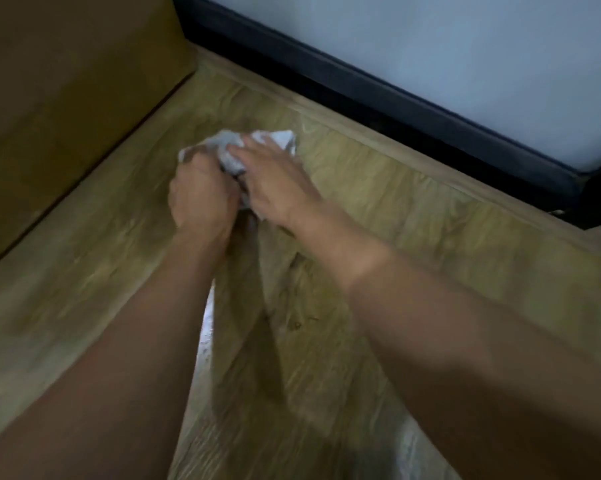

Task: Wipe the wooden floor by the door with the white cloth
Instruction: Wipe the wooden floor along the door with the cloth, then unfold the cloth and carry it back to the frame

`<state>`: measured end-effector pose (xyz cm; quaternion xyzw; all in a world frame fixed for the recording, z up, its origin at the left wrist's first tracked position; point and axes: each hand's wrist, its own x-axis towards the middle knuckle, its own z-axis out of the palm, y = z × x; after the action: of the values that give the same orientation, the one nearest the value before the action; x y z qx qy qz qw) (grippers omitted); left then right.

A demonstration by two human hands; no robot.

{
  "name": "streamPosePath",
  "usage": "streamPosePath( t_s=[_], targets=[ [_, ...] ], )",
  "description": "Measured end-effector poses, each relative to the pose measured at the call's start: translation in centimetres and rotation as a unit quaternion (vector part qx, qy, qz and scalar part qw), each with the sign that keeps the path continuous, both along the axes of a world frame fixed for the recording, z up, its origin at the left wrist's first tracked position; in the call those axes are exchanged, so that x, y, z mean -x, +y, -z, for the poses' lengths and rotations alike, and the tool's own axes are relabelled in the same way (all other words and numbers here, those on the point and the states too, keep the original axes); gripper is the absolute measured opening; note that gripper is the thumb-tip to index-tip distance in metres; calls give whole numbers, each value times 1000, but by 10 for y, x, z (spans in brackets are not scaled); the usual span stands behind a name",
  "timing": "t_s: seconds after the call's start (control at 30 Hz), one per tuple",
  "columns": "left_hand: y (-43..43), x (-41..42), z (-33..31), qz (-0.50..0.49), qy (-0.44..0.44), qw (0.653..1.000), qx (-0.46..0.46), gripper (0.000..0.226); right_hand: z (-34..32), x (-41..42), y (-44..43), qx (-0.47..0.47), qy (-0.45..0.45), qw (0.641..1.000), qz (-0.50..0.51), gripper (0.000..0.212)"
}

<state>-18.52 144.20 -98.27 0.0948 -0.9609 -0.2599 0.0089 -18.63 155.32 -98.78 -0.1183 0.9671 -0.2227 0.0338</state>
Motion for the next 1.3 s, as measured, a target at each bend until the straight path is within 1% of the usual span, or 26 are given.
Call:
streamPosePath(
  t_s=[0.07,0.13,0.23,0.33,0.4,0.47,0.5,0.57,0.67,0.73,0.83,0.87,0.93,1.0,1.07,1.17,1.3],
  targets=[
    [8,-38,0,17,12,1000,11,38,1,-36,16,18,-5,1000,-12,51],
    [24,-66,0,27,20,999,-13,39,-1,-67,37,36,-23,999,-4,48],
    [62,-80,2,43,7,998,-39,34,-1,-87,72,25,-40,998,34,43],
    [106,-95,-1,104,-12,993,-57,37,-7,-114,111,32,-28,995,91,41],
    [131,-109,-1,142,-18,989,-45,36,-18,-133,135,18,-27,993,115,38],
    [148,-120,1,171,-24,985,-18,32,-30,-145,151,-29,-37,993,112,31],
    [152,-123,3,183,-24,983,-8,31,-34,-148,155,-48,-46,992,110,29],
    [152,-124,1,200,-30,979,-20,30,-39,-149,161,-53,-58,989,122,26],
    [143,-122,-17,208,-54,976,-47,29,-52,-149,160,-23,-80,983,165,28],
    [141,-121,-40,197,-83,975,-59,23,-66,-157,157,-12,-70,977,199,26],
    [135,-132,-89,204,-94,972,-68,20,-101,-180,148,-10,-25,971,237,18],
    [130,-136,-109,211,-93,970,-78,20,-117,-189,145,13,-18,967,252,15],
    [120,-145,-154,222,-88,967,-92,20,-154,-205,138,82,-24,956,281,18],
    [113,-155,-207,239,-65,966,-69,21,-202,-217,129,136,-39,946,291,23],
    [107,-165,-263,238,-52,967,-70,20,-258,-225,123,176,-57,944,273,23],
    [94,-177,-351,211,-44,970,-115,18,-352,-226,117,198,-73,953,215,18],
    [74,-178,-518,187,-26,969,-162,22,-521,-218,108,220,-79,955,184,11]
  ],
)
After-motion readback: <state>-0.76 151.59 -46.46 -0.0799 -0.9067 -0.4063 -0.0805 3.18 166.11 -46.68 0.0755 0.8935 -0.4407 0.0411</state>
